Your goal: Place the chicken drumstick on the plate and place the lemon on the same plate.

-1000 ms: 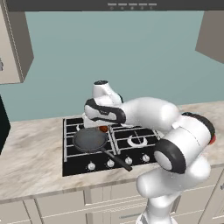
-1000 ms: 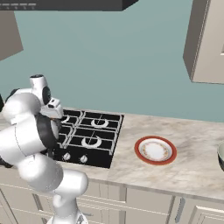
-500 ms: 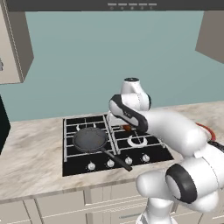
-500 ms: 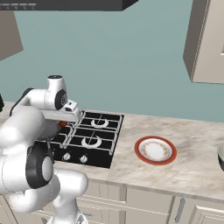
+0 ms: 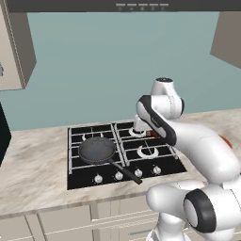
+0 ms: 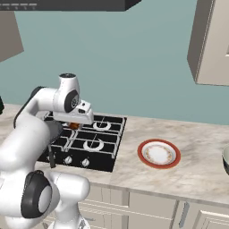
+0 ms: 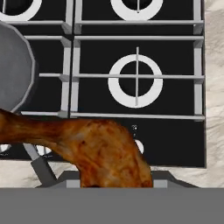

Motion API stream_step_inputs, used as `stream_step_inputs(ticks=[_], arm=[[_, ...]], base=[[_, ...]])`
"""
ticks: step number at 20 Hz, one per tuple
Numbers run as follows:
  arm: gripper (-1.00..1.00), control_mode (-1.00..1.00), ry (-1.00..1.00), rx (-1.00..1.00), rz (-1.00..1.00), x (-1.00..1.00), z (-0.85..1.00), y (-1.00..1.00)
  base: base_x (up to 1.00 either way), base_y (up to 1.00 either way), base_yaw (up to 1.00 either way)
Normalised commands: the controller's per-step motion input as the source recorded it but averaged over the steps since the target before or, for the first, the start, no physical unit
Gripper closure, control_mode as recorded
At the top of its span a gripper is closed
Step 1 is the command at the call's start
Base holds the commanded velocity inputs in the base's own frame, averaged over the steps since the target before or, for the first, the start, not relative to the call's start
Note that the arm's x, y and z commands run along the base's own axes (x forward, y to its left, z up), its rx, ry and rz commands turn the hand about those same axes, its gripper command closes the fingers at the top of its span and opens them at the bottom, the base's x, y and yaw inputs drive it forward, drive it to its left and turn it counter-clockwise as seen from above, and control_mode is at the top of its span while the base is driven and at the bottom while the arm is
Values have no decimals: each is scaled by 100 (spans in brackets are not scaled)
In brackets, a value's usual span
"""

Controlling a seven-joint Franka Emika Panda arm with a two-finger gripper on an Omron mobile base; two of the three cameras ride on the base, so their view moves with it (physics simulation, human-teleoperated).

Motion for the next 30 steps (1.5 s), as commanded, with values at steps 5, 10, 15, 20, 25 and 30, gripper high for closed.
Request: stream_step_inputs(ticks=[5,10,15,20,25,30], arm=[[100,-100,0,0,0,-22,13,-38],[100,-100,0,0,0,-14,8,-16],[100,-100,0,0,0,-2,0,-5],[100,100,0,0,0,-3,0,0],[100,100,0,0,0,0,0,0],[100,100,0,0,0,0,0,0]], base=[[0,0,0],[0,0,0],[0,0,0],[-26,-4,0],[-80,-53,0],[-22,-84,-7]])
